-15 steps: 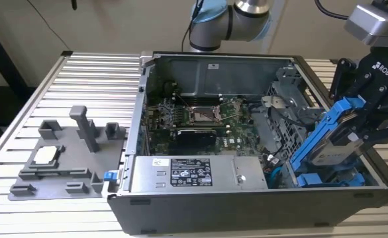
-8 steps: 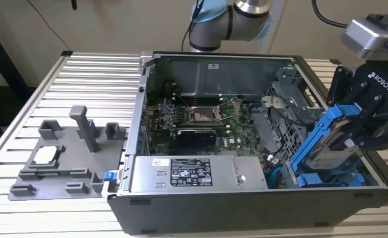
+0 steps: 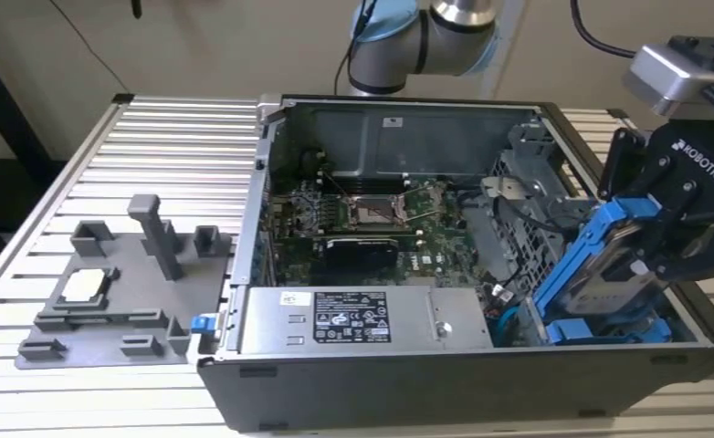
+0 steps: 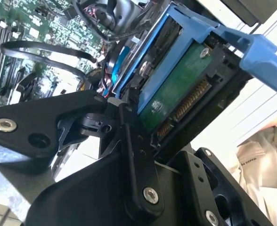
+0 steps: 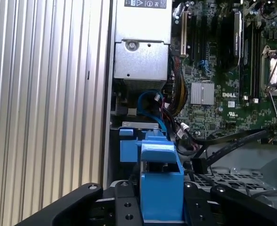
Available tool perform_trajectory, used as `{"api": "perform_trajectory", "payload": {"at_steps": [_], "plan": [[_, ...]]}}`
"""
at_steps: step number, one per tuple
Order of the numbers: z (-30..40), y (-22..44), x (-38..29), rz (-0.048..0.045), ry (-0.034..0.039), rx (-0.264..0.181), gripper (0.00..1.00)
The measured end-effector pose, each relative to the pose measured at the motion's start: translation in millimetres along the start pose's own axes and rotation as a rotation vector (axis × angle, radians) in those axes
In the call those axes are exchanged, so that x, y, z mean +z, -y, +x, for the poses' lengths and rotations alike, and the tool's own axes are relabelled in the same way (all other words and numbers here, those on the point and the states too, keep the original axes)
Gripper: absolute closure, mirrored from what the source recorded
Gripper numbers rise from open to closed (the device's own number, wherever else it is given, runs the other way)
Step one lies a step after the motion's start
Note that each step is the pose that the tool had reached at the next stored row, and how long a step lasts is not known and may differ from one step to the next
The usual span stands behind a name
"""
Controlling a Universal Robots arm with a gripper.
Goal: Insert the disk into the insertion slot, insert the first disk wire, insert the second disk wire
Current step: 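Insert the disk into the insertion slot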
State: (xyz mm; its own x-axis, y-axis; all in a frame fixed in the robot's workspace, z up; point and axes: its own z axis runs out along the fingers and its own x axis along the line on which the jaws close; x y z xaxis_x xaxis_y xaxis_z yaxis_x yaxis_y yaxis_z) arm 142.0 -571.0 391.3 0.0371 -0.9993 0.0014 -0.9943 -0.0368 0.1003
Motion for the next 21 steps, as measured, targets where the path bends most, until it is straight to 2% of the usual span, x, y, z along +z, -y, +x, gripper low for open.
{"api": "perform_trajectory", "payload": {"at_steps": [11,21], "plan": [[-0.1,2.0,16.1,-0.0071,-0.0006,0.0,0.67],[0.0,2.3,17.4,-0.0097,-0.0005,0.0,0.66]]}}
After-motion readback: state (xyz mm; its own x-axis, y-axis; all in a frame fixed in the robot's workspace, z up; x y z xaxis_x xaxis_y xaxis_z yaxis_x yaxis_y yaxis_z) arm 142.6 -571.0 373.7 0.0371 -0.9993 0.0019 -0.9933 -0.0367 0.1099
